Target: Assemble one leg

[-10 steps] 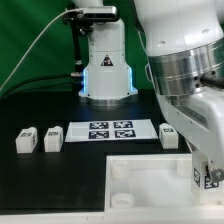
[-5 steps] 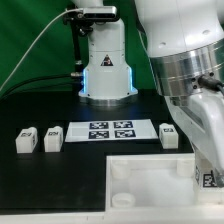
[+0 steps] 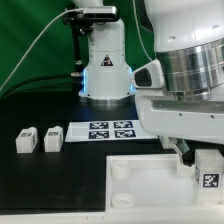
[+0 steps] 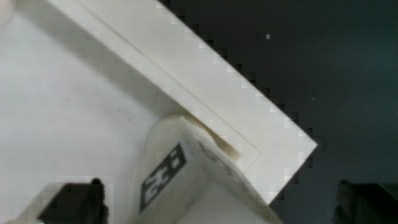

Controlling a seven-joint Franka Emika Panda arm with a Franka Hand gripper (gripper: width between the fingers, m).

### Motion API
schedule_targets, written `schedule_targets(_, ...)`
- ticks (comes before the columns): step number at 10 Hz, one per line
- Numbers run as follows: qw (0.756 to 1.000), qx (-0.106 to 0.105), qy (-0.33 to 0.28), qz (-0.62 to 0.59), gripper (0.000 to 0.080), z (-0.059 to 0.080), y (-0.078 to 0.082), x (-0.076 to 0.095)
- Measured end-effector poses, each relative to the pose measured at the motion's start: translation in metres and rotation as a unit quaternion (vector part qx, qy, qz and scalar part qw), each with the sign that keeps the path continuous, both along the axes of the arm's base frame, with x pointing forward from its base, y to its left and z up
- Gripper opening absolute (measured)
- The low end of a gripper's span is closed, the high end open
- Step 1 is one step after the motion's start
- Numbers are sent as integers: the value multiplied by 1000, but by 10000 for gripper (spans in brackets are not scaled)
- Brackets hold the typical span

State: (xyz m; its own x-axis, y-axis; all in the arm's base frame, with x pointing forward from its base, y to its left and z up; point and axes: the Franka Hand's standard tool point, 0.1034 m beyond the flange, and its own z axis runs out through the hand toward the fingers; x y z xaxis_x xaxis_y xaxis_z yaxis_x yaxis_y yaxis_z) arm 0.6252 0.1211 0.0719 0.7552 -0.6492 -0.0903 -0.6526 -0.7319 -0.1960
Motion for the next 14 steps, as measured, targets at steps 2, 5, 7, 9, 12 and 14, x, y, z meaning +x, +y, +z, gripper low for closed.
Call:
schedule_targets(2,974,-49,-37,217,649,1,-7,3)
schedule_targets(5,944,-63,-69,318,621,1,-10,7)
schedule_targets(7,957,-60,-62,277,486,1,-9,7)
schedule_targets(9,980,-55,-46,185,320,1,-12,7)
schedule_targets(12,999,-40,-8,-15,295,0,-16,6)
schedule_targets(14,981,-18,30,-193,295,-1,-17,4)
